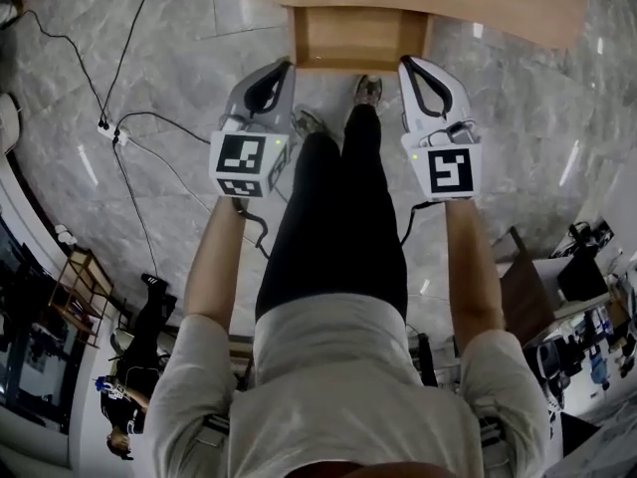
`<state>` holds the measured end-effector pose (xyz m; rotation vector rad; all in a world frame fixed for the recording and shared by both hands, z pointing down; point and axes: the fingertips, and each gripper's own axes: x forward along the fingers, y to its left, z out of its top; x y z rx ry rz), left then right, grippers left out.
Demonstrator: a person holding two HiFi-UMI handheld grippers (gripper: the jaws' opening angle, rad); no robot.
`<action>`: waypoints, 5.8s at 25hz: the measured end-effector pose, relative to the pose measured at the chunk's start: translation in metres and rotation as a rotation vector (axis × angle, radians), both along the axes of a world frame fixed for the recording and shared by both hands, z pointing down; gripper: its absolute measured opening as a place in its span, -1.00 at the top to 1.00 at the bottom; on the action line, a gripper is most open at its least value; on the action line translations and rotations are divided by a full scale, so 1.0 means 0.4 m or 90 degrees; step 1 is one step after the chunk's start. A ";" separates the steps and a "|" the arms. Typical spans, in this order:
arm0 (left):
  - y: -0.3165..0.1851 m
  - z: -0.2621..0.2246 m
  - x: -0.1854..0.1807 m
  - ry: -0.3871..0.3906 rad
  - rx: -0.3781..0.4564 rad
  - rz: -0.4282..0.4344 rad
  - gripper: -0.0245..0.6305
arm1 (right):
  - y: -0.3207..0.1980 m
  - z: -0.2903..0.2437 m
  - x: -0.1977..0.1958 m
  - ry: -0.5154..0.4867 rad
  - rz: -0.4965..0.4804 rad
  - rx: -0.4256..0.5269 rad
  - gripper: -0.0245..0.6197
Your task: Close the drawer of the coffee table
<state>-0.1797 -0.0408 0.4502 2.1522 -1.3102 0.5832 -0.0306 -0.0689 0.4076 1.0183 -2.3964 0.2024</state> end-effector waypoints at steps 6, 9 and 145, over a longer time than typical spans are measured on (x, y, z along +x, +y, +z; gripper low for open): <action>0.023 0.208 0.005 -0.051 -0.051 0.054 0.86 | 0.047 0.206 0.071 0.032 0.008 -0.054 0.90; 0.054 0.299 0.000 -0.070 -0.091 0.071 0.86 | 0.070 0.291 0.111 0.042 0.022 -0.079 0.90; 0.004 0.673 -0.144 -0.464 -0.235 0.383 0.52 | -0.040 0.667 0.368 0.435 -0.184 -0.158 0.87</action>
